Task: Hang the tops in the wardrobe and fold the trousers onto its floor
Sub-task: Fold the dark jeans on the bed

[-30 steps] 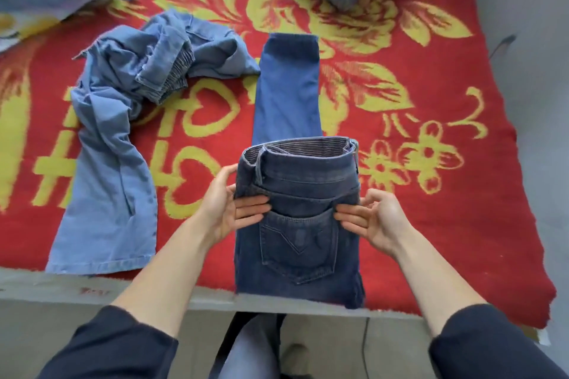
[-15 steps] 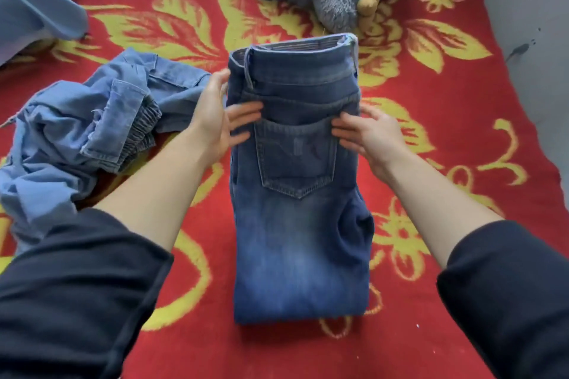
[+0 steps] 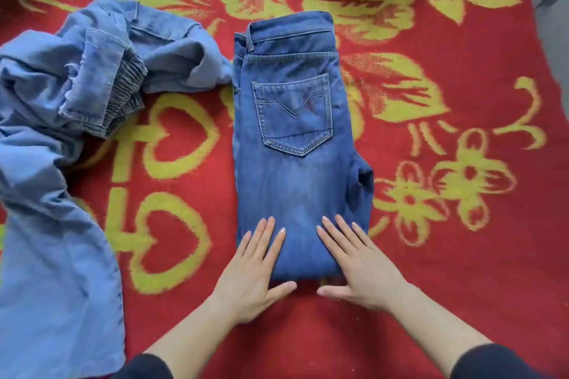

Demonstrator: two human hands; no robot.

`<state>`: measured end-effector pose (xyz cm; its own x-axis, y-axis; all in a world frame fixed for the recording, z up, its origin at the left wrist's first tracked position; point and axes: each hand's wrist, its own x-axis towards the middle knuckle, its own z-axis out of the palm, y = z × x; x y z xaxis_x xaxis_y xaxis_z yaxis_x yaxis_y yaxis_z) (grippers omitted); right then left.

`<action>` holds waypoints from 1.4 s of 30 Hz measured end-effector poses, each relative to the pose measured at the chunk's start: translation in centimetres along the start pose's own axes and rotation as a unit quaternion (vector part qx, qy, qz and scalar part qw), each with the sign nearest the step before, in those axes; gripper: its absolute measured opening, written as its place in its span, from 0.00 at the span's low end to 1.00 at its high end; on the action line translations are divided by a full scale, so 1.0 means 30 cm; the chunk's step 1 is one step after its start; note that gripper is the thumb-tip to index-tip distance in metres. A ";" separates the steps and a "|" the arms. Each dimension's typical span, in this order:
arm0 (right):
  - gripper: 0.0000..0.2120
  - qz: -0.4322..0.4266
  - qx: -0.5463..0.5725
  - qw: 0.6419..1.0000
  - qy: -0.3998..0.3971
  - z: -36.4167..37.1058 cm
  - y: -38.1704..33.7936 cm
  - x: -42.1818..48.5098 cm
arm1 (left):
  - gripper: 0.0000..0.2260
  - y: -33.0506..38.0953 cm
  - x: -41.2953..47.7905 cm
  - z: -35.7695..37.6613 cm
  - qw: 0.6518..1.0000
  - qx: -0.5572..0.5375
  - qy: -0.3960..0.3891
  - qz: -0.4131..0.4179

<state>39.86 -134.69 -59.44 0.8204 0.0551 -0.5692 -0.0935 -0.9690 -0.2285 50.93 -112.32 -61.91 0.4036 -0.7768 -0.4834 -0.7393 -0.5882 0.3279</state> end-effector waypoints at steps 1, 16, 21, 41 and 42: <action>0.50 -0.016 -0.023 1.000 0.010 0.009 -0.003 -0.016 | 0.44 -0.008 -0.014 0.002 1.000 0.029 -0.004 0.011; 0.11 0.065 0.248 0.959 -0.123 -0.206 -0.009 -0.079 | 0.09 0.085 -0.049 -0.296 0.955 -0.169 -0.237 -0.057; 0.06 0.133 0.348 0.843 -0.387 -0.186 -0.065 -0.232 | 0.09 0.198 -0.215 -0.283 0.822 -0.336 -0.446 -0.111; 0.16 0.134 0.269 0.953 0.025 -0.381 0.192 0.111 | 0.09 0.014 0.204 -0.397 0.977 -0.167 0.069 -0.112; 0.15 0.130 0.230 0.963 0.054 -0.361 0.192 0.124 | 0.10 0.014 0.220 -0.367 0.977 -0.145 0.096 -0.123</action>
<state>48.48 -142.69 -54.30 0.7872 -0.2238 -0.5747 -0.5231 -0.7359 -0.4299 59.21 -120.16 -56.03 0.6645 -0.6149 -0.4246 -0.4337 -0.7801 0.4510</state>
